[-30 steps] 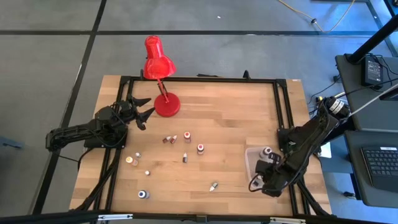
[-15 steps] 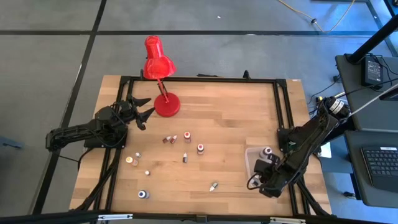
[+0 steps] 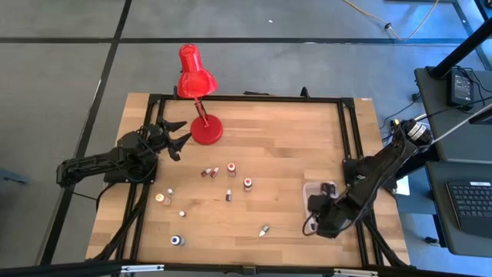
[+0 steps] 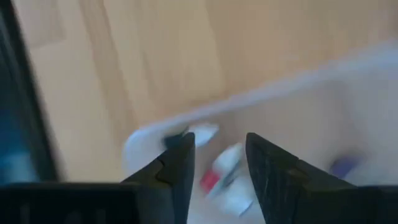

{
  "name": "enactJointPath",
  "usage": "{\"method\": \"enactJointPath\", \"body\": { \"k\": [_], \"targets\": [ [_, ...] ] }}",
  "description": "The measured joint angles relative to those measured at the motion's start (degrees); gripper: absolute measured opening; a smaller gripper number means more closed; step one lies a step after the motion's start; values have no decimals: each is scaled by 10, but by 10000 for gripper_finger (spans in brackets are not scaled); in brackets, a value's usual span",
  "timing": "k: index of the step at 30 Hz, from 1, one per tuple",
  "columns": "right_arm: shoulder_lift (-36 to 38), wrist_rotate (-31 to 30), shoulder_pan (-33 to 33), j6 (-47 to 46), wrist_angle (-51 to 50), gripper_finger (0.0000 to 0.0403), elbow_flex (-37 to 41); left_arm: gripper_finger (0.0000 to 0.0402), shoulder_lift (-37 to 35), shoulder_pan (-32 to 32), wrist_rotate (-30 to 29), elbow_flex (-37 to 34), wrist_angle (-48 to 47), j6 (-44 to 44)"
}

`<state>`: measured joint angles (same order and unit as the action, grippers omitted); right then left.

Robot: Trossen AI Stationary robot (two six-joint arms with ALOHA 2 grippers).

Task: Pick & Place food coloring
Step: Put the small green bottle into the transparent container

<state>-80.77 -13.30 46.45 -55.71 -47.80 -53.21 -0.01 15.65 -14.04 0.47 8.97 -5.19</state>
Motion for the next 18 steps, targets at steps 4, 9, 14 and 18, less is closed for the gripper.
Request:
{"method": "enactJointPath", "body": {
  "k": [4, 9, 14, 18],
  "targets": [
    [0, -109, -34, 167, 38, 146, -1, 259, 0, 0, 0, 0, 0, 0],
    [0, -101, -92, 386, 127, 146, -1, 259, 0, 0, 1, 0, 0, 0],
    [-5, 1, -151, 585, 243, 146, -1, 259, 0, 0, 1, 0, 0, 0],
    [-26, 105, -197, 684, 311, 146, -1, 259, 0, 0, 1, 0, 0, 0]
  ]
}}
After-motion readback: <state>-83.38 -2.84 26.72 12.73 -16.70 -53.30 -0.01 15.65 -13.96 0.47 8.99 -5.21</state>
